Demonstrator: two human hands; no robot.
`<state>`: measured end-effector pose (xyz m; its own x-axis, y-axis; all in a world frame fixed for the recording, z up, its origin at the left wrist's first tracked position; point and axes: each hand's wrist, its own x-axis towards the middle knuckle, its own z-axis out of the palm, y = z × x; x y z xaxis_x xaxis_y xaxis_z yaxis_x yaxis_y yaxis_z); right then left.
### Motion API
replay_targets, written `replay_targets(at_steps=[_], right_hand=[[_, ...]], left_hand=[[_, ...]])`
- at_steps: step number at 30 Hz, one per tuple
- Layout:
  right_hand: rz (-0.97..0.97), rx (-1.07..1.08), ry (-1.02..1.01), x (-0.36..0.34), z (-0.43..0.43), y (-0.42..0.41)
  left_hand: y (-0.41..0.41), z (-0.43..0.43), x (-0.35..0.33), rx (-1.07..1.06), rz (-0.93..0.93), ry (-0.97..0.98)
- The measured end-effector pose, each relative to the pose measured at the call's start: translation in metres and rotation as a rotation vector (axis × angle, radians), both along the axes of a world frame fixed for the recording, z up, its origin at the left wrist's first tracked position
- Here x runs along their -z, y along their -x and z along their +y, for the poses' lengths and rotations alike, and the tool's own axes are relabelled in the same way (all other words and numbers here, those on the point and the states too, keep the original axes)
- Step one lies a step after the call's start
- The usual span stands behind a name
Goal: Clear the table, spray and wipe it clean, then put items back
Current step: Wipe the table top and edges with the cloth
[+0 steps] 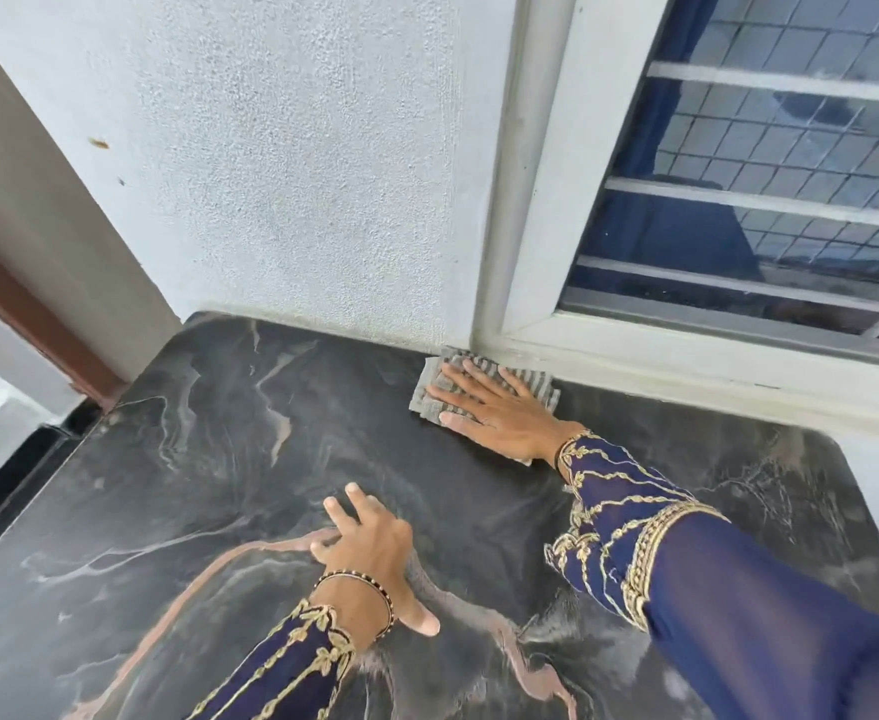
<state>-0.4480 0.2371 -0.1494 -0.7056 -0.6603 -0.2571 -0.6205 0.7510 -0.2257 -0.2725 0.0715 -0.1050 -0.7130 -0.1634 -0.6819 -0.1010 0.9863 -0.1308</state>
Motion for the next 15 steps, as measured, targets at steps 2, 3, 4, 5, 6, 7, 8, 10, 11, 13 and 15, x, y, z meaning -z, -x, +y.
replay_targets(at_steps=[2, 3, 4, 5, 6, 7, 8, 10, 11, 13, 15], right_hand=[[0.017, -0.007, -0.001, 0.000, -0.002, 0.008], [0.013, -0.012, 0.008, 0.001, -0.001, 0.007], [0.015, -0.020, 0.019, 0.002, 0.001, 0.006], [0.026, -0.029, 0.030, 0.003, 0.005, 0.004], [0.037, -0.031, 0.038, 0.004, 0.010, 0.002], [0.041, -0.029, 0.039, 0.005, 0.019, 0.001], [0.040, -0.020, 0.039, 0.005, 0.032, 0.000], [0.065, 0.027, 0.029, 0.006, 0.064, 0.000], [0.071, 0.065, 0.020, 0.006, 0.083, 0.001], [0.061, 0.140, -0.003, 0.007, 0.116, 0.000], [0.058, 0.189, -0.017, 0.007, 0.129, -0.003]], left_hand=[[0.001, -0.002, -0.002, -0.001, -0.001, 0.005], [-0.001, -0.001, -0.003, -0.007, -0.004, -0.005], [-0.002, -0.002, -0.005, -0.016, -0.005, -0.019], [-0.003, -0.001, -0.007, -0.023, -0.007, -0.031], [-0.003, -0.002, -0.009, -0.021, -0.008, -0.038], [-0.003, -0.002, -0.011, -0.018, -0.007, -0.044], [-0.004, 0.000, -0.013, -0.018, -0.012, -0.045], [-0.005, -0.001, -0.013, -0.010, -0.006, -0.043], [-0.005, -0.001, -0.013, -0.009, 0.001, -0.043], [-0.005, -0.001, -0.012, -0.022, 0.018, -0.049], [-0.005, -0.002, -0.009, -0.036, 0.023, -0.058]])
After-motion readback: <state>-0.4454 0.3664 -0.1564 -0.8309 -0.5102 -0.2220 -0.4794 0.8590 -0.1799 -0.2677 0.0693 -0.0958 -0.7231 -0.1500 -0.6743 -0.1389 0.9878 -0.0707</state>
